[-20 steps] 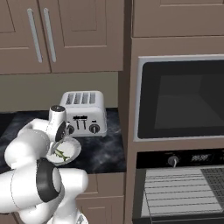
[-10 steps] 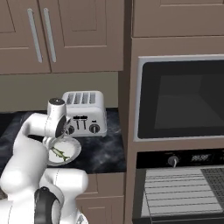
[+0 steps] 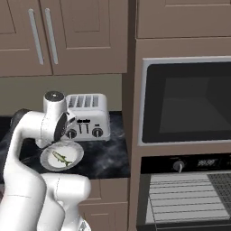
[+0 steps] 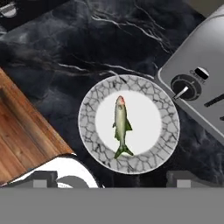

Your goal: Take the fish from the oven and place it on the plate on the counter.

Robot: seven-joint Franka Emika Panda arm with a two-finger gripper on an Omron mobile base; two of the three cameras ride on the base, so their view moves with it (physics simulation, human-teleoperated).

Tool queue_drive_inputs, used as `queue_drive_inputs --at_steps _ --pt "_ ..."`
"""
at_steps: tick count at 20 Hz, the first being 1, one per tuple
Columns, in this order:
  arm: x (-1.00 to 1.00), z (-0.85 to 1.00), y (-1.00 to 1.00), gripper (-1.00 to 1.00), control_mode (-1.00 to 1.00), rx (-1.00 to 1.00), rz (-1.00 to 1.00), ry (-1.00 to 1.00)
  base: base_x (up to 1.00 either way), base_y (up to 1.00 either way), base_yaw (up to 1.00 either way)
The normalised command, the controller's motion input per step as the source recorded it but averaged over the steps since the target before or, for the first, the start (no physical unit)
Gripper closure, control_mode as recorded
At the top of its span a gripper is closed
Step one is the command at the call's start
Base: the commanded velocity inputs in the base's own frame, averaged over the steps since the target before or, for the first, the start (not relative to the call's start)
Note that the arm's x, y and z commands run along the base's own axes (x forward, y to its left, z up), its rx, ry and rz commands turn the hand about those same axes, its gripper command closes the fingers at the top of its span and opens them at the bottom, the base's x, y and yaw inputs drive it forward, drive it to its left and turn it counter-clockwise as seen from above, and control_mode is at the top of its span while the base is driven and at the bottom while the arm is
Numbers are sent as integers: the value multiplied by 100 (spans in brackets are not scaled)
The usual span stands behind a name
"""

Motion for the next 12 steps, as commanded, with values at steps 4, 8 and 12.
queue_drive_inputs --at_steps 4,8,12 --pt "-36 97 -20 -100 -100 4 -36 11 0 0 0" --pt "-46 91 -12 -100 -100 4 -38 14 0 0 0" --pt "-50 87 -17 -100 -100 6 -37 16 0 0 0"
